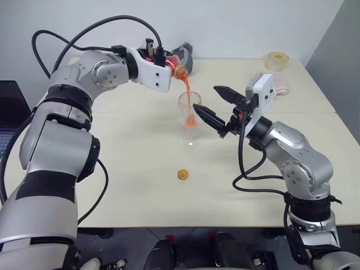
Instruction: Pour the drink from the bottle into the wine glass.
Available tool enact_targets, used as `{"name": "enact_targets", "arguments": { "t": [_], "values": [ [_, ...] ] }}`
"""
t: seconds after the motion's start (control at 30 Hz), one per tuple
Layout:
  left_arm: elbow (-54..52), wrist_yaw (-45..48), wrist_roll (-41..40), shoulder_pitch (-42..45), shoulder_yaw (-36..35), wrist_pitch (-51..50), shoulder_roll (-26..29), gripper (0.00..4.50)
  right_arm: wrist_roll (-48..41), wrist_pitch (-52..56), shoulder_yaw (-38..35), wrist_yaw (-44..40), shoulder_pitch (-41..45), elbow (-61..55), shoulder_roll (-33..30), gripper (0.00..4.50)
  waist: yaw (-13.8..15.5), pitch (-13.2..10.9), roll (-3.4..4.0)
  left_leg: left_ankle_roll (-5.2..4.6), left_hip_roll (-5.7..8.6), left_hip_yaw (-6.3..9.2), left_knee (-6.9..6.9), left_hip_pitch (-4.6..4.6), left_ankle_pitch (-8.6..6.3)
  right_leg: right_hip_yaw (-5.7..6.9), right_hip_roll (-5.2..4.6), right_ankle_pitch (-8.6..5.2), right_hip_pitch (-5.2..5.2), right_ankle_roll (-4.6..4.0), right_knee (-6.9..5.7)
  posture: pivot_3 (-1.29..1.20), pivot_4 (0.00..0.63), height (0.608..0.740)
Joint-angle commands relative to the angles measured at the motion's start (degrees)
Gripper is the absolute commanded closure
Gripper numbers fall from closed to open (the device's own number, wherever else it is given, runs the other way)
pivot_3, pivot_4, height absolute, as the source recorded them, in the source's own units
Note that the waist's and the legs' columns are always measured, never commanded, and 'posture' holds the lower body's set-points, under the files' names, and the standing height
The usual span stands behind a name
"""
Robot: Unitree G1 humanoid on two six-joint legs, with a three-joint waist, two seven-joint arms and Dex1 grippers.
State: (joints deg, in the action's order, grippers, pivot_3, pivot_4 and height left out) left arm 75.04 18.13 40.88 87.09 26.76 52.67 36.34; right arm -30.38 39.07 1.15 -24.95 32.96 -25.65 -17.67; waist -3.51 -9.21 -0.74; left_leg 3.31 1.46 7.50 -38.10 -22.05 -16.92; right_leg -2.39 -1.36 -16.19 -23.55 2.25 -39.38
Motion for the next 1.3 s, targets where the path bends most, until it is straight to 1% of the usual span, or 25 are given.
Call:
{"name": "enact_targets", "arguments": {
  "t": [0.03, 1.3],
  "values": [
    [-0.13, -1.44, -0.11, 3.07, -0.20, -0.05, 1.31, 3.52, -0.19, -1.51, -1.38, -0.19, 1.13, -0.94, -0.45, 0.00, 0.00, 0.00, 0.00, 0.00, 0.00, 0.00, 0.00, 0.00, 0.00, 0.00, 0.00, 0.00, 0.00, 0.00, -0.01, 0.00, 0.150, 0.740],
    [1.00, -4.74, 3.36, 5.88, 2.77, -1.24, 2.09, 3.52, 0.17, -2.71, -1.22, -0.24, 1.33, 0.52, -1.28, 0.00, -0.02, 0.00, 0.00, 0.00, 0.00, -0.03, -0.02, 0.00, 0.00, -0.02, 0.00, -0.01, -0.02, 0.01, -0.06, 0.00, 0.150, 0.740]
  ]
}}
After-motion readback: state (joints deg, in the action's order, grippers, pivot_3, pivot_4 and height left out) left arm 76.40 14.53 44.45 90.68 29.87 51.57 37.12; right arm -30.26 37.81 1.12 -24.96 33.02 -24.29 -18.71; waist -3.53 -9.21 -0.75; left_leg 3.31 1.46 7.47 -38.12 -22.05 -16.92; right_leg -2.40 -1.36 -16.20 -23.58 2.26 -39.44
